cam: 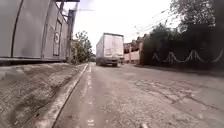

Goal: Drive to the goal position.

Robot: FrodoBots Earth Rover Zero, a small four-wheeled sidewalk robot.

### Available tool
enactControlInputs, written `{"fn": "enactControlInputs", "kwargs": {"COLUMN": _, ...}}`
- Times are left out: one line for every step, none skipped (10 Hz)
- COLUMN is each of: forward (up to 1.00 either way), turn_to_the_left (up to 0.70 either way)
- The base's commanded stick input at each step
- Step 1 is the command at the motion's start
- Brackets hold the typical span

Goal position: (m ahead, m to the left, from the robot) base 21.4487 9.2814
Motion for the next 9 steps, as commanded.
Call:
{"fn": "enactControlInputs", "kwargs": {"forward": 0.06, "turn_to_the_left": 0.0}}
{"fn": "enactControlInputs", "kwargs": {"forward": 0.06, "turn_to_the_left": 0.0}}
{"fn": "enactControlInputs", "kwargs": {"forward": 0.06, "turn_to_the_left": 0.0}}
{"fn": "enactControlInputs", "kwargs": {"forward": 0.06, "turn_to_the_left": 0.0}}
{"fn": "enactControlInputs", "kwargs": {"forward": 0.06, "turn_to_the_left": 0.0}}
{"fn": "enactControlInputs", "kwargs": {"forward": 0.06, "turn_to_the_left": 0.0}}
{"fn": "enactControlInputs", "kwargs": {"forward": 0.06, "turn_to_the_left": 0.0}}
{"fn": "enactControlInputs", "kwargs": {"forward": 0.06, "turn_to_the_left": 0.0}}
{"fn": "enactControlInputs", "kwargs": {"forward": 0.06, "turn_to_the_left": 0.0}}
